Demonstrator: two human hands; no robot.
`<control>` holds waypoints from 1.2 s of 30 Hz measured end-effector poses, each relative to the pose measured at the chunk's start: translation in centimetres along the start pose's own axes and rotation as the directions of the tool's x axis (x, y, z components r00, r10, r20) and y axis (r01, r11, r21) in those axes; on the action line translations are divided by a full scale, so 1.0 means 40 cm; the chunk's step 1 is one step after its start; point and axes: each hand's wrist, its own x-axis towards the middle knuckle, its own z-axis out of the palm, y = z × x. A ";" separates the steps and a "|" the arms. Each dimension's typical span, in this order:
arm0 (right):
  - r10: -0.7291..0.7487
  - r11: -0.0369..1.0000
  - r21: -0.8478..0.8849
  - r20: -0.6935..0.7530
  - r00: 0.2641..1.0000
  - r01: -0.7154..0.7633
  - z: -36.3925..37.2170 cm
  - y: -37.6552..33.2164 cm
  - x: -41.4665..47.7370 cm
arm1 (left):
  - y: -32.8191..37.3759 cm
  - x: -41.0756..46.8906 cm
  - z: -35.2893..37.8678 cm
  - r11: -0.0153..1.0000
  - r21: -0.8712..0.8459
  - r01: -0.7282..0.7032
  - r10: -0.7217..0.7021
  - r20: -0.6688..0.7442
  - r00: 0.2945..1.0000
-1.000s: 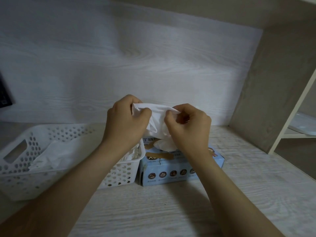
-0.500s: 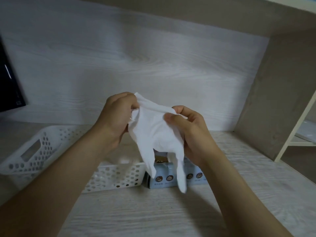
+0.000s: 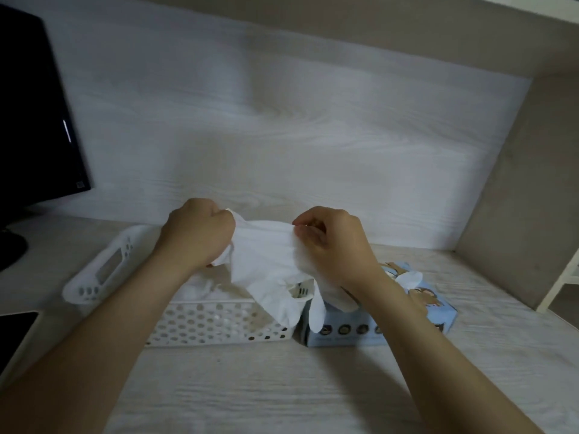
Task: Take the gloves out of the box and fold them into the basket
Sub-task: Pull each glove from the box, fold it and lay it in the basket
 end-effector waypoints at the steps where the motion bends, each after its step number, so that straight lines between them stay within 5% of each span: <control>1: 0.011 1.000 0.010 0.007 1.000 -0.011 0.003 -0.003 0.005 | -0.004 0.001 -0.005 1.000 0.023 -0.021 0.022 -0.028 0.999; 4: 0.058 0.998 0.000 0.060 0.997 -0.058 0.019 -0.023 0.015 | -0.021 0.012 -0.030 0.999 0.037 -0.038 0.042 -0.121 0.992; 9: 0.022 0.963 -0.271 0.140 0.990 0.017 0.048 -0.065 0.044 | -0.058 0.032 -0.063 0.987 0.159 0.001 0.025 -0.160 0.987; 18: -0.081 0.973 -0.177 0.337 0.938 0.148 0.116 -0.096 0.113 | -0.094 0.036 -0.092 0.811 0.554 0.187 -0.187 -0.057 0.981; 22: -0.197 0.934 -0.235 0.296 0.935 0.271 0.131 -0.090 0.105 | -0.092 0.032 -0.096 0.726 0.653 0.214 -0.234 -0.057 0.971; 26: -0.252 0.906 -0.269 0.277 0.927 0.326 0.102 -0.093 0.092 | -0.084 0.025 -0.080 0.653 0.745 0.138 -0.169 -0.034 0.985; 29: -0.176 0.935 -0.195 0.474 0.863 0.297 0.063 -0.108 0.072 | -0.075 0.018 -0.064 0.596 0.802 -0.036 -0.007 0.050 0.999; 32: -0.098 0.948 -0.200 0.555 0.826 0.247 0.052 -0.113 0.053 | -0.087 0.024 -0.053 0.700 0.700 -0.143 0.042 0.160 0.986; 36: -0.053 0.948 -0.225 0.585 0.809 0.225 0.063 -0.113 0.025 | -0.081 0.015 -0.056 0.815 0.565 -0.129 -0.089 0.342 0.935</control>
